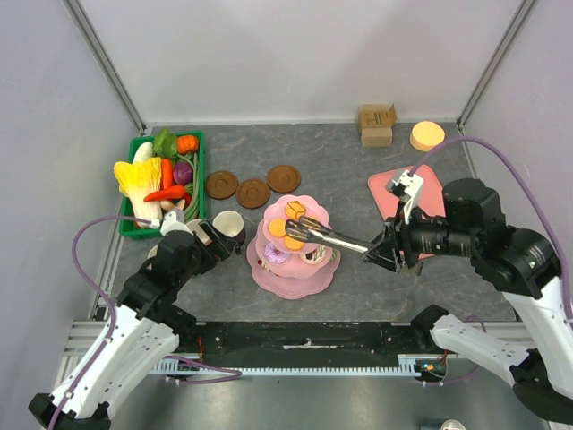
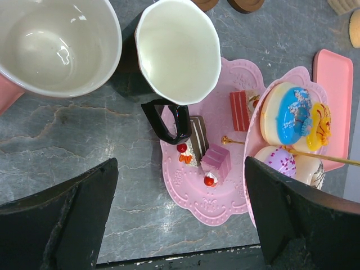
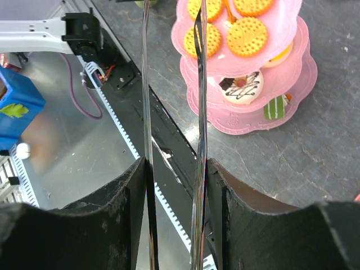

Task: Serve the afternoon tea

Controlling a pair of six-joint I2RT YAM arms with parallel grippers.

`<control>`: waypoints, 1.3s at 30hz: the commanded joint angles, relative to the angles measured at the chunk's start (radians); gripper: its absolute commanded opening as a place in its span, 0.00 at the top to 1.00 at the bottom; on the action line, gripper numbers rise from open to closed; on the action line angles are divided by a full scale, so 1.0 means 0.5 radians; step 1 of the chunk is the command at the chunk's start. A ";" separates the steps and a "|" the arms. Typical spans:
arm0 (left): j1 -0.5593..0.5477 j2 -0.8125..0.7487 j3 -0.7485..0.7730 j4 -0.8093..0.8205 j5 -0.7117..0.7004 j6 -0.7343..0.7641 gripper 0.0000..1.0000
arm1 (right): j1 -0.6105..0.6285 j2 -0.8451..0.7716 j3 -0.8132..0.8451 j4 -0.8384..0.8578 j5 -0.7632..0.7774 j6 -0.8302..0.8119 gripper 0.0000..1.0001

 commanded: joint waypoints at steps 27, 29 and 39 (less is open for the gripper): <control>0.007 -0.191 0.117 -0.174 -0.069 -0.035 0.01 | 0.004 0.000 -0.444 0.480 1.968 0.645 0.52; 0.004 -0.204 0.123 -0.195 -0.075 -0.035 0.01 | 0.004 -0.009 -0.591 0.507 1.953 0.679 0.52; 0.004 -0.237 0.117 -0.281 -0.063 -0.044 0.01 | 0.004 -0.120 -1.309 0.737 1.747 0.832 0.49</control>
